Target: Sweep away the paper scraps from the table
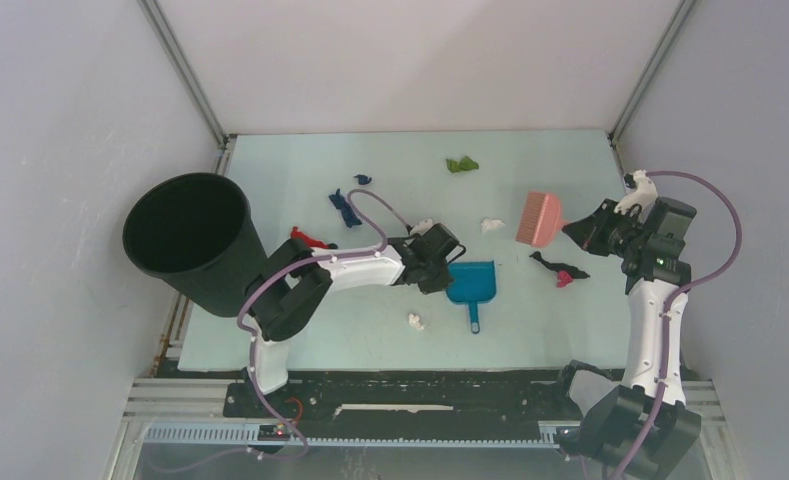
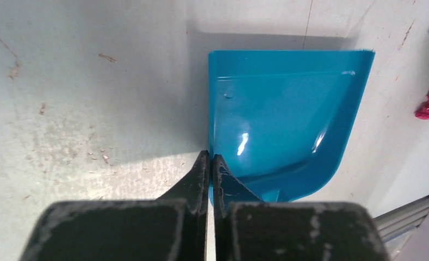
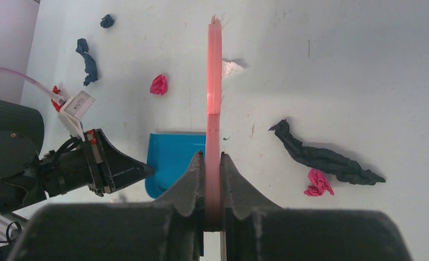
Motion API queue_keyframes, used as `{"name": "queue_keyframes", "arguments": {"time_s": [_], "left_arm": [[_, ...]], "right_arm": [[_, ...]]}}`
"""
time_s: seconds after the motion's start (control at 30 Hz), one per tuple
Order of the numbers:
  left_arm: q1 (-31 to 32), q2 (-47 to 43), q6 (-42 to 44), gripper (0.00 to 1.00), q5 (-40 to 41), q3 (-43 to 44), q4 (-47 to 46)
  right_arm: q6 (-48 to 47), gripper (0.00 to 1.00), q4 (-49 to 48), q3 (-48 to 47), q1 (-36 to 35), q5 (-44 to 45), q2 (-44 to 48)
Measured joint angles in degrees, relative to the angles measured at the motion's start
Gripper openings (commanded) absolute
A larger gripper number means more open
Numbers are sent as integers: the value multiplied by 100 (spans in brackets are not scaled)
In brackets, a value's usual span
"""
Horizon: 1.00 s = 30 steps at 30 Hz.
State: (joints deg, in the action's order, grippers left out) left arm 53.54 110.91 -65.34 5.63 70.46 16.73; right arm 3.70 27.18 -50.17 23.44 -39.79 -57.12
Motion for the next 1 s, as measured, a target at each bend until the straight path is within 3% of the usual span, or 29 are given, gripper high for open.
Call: {"name": "queue_keyframes", "arguments": {"time_s": [0.13, 0.3, 0.53, 0.8, 0.87, 1.0], "left_arm": [[-63, 4, 754, 0, -42, 542, 667], [-107, 144, 2236, 0, -138, 1764, 1515], [-118, 511, 4332, 0, -63, 2802, 2896], [-118, 1327, 5206, 2, -184, 3515, 3589], [-118, 1453, 5248, 11, -278, 3600, 3582], [-118, 1521, 5329, 38, -350, 3611, 3504]], "right_arm": [[0, 0, 0, 0, 11, -15, 0], [-17, 0, 2, 0, 22, -15, 0], [-52, 0, 0, 0, 20, -33, -101], [-107, 0, 2, 0, 20, 31, -125], [-111, 0, 2, 0, 20, 33, -125], [-131, 0, 2, 0, 22, 33, -125]]}}
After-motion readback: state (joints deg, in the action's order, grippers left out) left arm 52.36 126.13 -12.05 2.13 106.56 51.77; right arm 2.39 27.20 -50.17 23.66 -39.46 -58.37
